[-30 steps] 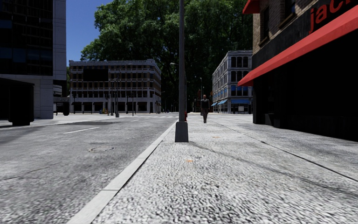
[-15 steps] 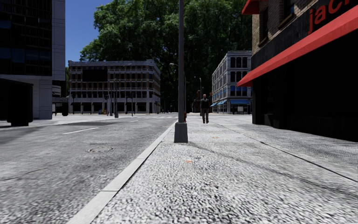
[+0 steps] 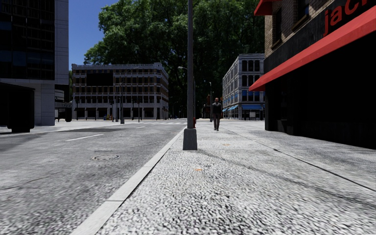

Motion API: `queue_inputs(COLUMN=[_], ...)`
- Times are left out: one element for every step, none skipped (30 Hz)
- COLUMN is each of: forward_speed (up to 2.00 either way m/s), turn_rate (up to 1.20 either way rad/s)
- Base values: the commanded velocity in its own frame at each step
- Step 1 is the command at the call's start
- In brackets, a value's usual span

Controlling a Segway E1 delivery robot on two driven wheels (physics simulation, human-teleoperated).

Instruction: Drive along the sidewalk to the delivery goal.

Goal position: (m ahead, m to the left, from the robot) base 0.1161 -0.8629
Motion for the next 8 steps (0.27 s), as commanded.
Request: queue_inputs(forward_speed=[0.0, 0.0, 0.0, 0.0, 0.0, 0.0, 0.0, 0.0], turn_rate=[0.0, 0.0, 0.0, 0.0, 0.0, 0.0, 0.0, 0.0])
